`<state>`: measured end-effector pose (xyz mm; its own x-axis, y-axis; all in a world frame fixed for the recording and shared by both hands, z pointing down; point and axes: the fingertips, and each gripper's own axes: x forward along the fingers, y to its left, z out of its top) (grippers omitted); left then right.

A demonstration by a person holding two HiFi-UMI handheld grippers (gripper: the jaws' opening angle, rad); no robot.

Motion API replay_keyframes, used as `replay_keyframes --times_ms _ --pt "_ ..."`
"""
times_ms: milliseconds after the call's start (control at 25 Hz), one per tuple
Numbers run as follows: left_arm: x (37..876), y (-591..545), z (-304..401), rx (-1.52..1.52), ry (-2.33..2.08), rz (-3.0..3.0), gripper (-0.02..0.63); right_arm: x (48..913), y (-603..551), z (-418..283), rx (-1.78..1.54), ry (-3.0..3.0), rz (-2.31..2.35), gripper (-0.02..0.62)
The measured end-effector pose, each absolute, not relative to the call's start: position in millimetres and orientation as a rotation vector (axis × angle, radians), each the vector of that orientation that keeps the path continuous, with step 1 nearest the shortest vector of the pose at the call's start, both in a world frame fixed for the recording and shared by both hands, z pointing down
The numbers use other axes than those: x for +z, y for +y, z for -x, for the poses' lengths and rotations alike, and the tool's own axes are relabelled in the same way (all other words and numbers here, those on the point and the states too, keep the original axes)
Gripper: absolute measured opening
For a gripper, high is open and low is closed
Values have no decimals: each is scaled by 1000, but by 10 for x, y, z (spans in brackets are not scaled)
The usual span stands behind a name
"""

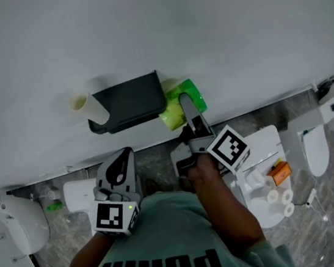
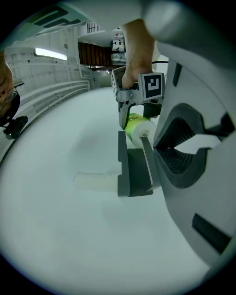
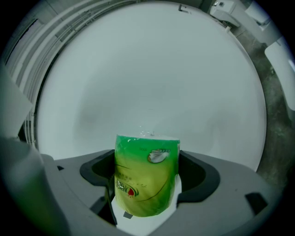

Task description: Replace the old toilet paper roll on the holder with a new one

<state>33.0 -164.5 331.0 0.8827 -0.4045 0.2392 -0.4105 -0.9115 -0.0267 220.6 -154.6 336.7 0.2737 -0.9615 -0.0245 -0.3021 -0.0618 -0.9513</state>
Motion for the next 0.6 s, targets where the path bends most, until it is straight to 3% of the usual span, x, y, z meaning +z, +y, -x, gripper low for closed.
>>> replay_keyframes --times_ms 600 --pt "3355 -1775 -231 347 -622 -2977 3 3513 -1637 -1824 -896 1142 1424 414"
